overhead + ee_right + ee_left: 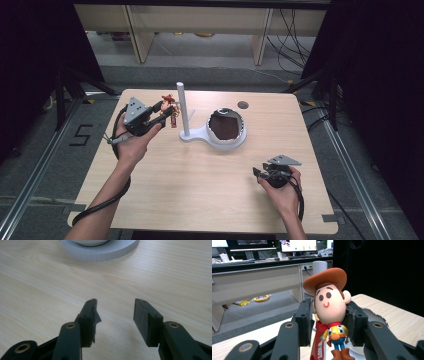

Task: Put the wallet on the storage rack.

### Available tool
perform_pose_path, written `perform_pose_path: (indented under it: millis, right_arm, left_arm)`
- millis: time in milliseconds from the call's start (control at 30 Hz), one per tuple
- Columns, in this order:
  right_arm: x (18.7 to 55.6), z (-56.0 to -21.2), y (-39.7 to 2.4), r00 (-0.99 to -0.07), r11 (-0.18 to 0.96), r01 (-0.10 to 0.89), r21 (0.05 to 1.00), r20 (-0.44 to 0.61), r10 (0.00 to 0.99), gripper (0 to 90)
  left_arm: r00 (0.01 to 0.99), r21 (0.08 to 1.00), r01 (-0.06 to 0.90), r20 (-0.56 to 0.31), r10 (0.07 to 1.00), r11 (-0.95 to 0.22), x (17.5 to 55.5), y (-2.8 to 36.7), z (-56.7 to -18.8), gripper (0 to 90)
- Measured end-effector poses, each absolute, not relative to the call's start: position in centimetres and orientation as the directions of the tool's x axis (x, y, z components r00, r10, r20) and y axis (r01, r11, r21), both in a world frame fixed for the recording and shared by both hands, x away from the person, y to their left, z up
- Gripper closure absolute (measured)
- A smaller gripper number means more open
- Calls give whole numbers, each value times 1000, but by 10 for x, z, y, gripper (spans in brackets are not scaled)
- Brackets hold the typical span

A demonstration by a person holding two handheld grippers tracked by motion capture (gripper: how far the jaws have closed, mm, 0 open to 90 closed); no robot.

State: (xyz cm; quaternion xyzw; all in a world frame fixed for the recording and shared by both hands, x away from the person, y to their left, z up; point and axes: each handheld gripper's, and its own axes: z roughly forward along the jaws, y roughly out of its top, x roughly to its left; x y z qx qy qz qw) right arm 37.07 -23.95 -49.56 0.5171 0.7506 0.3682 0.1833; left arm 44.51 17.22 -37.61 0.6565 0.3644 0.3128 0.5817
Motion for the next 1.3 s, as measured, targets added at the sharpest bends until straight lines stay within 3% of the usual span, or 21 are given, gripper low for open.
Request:
perform_pose_path:
  millis: [1100,1300]
  right_arm:
    - [373,-503,-238,-427,208,601,772,90,900,545]
    - [371,-500,-237,-406,202,640,741,103,908,544]
  left_arm:
    - [498,988,150,-43,866,-38,454,185,-386,608]
    - [489,986,160,-50,871,-34,455,187,-390,608]
